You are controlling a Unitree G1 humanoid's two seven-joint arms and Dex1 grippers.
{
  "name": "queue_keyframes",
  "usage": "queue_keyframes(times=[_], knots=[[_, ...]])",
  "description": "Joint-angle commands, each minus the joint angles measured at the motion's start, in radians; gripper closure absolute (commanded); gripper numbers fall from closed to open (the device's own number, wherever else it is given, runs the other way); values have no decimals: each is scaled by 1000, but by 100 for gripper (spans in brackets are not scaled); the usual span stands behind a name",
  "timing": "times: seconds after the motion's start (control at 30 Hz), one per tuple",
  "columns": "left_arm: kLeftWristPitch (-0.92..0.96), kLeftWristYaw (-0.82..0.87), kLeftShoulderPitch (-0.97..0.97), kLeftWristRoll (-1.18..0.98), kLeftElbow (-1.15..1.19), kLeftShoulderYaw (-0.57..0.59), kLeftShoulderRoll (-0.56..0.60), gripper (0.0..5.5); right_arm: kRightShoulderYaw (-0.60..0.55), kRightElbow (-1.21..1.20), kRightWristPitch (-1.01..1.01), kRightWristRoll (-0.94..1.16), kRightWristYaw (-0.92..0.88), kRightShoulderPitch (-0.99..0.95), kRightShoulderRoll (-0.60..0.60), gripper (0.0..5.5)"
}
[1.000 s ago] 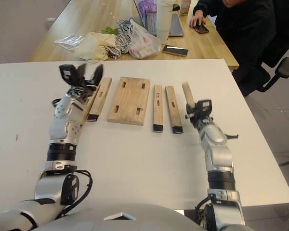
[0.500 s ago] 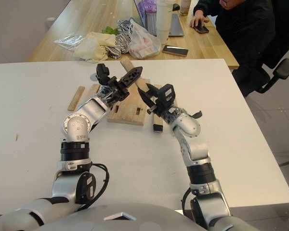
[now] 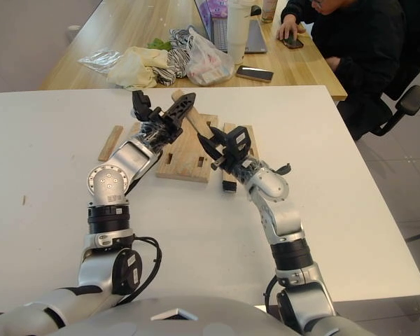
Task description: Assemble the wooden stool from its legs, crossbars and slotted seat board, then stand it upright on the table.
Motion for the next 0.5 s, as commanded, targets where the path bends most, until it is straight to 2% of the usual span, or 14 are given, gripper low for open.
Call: queue_keyframes(times=[0.03, 0.1, 0.23, 0.27, 0.5], knots=[[-2, 9, -10, -3, -17, -3, -3, 478, -7, 1, 12, -4, -9, 0, 0, 420], [-3, 10, -10, -2, -18, -2, -2, 507, -3, 2, 14, -6, -8, 3, -1, 420], [-17, 8, -12, 13, -2, 3, 9, 511, -9, 10, 22, -7, -25, 3, 6, 420], [-23, 7, -13, 20, 4, 4, 12, 511, -15, 14, 23, -5, -30, 1, 8, 383], [-219, -32, -13, 216, 126, -32, 75, 513, -49, 75, 7, -27, -70, -17, -7, 286]])
